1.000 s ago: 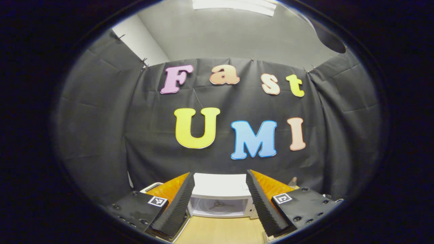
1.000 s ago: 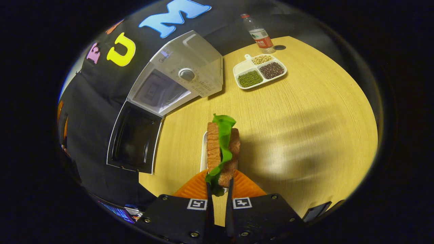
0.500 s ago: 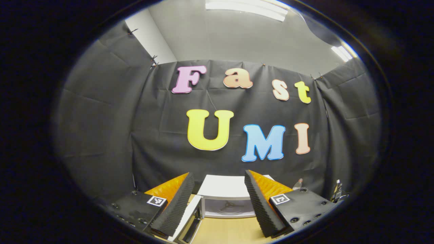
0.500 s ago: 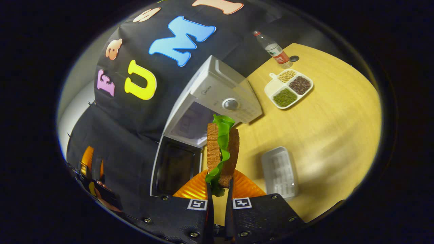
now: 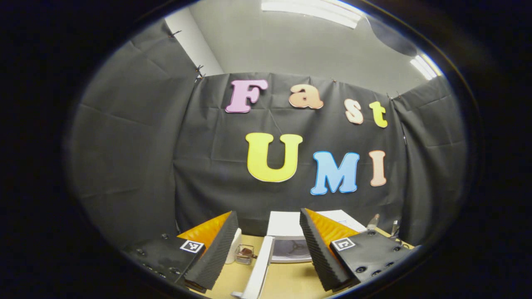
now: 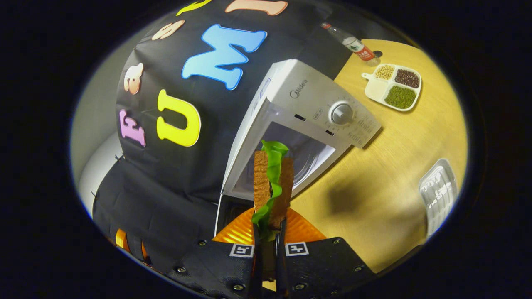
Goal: Open the microwave oven with the left hand, put the food in, and close the microwave oven.
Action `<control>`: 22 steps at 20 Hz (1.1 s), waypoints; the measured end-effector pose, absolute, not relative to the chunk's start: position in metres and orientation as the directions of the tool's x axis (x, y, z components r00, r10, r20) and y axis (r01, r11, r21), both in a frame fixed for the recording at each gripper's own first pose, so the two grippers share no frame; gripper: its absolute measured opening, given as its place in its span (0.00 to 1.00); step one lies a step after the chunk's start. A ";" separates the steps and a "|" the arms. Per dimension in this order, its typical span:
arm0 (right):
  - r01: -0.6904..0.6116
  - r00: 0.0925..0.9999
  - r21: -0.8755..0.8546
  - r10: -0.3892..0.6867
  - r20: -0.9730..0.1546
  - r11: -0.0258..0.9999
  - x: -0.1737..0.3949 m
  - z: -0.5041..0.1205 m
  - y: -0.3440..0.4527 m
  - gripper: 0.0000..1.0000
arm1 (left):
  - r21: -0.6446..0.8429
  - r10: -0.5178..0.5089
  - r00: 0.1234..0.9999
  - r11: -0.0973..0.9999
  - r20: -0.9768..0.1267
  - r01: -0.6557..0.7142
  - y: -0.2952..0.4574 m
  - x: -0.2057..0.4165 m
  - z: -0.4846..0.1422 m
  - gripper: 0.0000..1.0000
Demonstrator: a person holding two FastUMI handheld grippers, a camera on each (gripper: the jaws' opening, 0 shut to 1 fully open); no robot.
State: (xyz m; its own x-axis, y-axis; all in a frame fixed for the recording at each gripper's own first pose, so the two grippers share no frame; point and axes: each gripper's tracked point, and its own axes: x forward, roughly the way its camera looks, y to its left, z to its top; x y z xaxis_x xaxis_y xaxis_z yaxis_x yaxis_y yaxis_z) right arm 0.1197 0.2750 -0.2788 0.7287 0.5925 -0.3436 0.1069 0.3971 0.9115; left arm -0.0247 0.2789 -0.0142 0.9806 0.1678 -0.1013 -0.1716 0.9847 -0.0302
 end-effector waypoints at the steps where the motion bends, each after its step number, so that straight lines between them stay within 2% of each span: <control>1: 0.131 0.751 0.920 0.568 -0.336 0.370 0.133 -0.284 0.283 0.13 | -0.025 0.167 0.981 0.985 -0.098 -0.170 0.284 -0.027 -0.012 0.95; 4: 0.192 0.806 0.936 0.497 -0.322 0.294 0.168 -0.299 0.304 0.13 | -0.003 0.167 0.982 0.986 -0.084 -0.168 0.300 -0.032 -0.010 0.95; 7: 0.258 0.843 0.946 0.433 -0.320 0.196 0.198 -0.315 0.319 0.13 | -0.002 0.209 0.975 0.978 -0.073 -0.209 0.320 -0.032 -0.012 0.98; 11: 0.311 0.903 0.950 0.306 -0.303 0.025 0.236 -0.327 0.337 0.13 | -0.020 0.229 0.968 0.972 -0.103 -0.233 0.338 -0.032 -0.028 0.95; 13: 0.322 0.918 0.946 0.254 -0.305 -0.027 0.257 -0.336 0.349 0.13 | -0.007 0.244 0.961 0.969 -0.130 -0.247 0.351 -0.034 -0.036 0.95; 14: 0.336 0.920 0.941 0.229 -0.318 -0.042 0.266 -0.343 0.355 0.13 | -0.001 0.253 0.958 0.967 -0.138 -0.256 0.358 -0.035 -0.037 0.98; 18: 0.393 0.913 0.918 0.141 -0.381 -0.061 0.294 -0.375 0.365 0.13 | 0.010 0.300 0.943 0.953 -0.147 -0.301 0.384 -0.041 -0.038 0.95; 22: 0.421 0.898 0.907 0.151 -0.414 -0.014 0.305 -0.388 0.375 0.13 | -0.010 0.318 0.936 0.946 -0.152 -0.323 0.394 -0.043 -0.038 0.96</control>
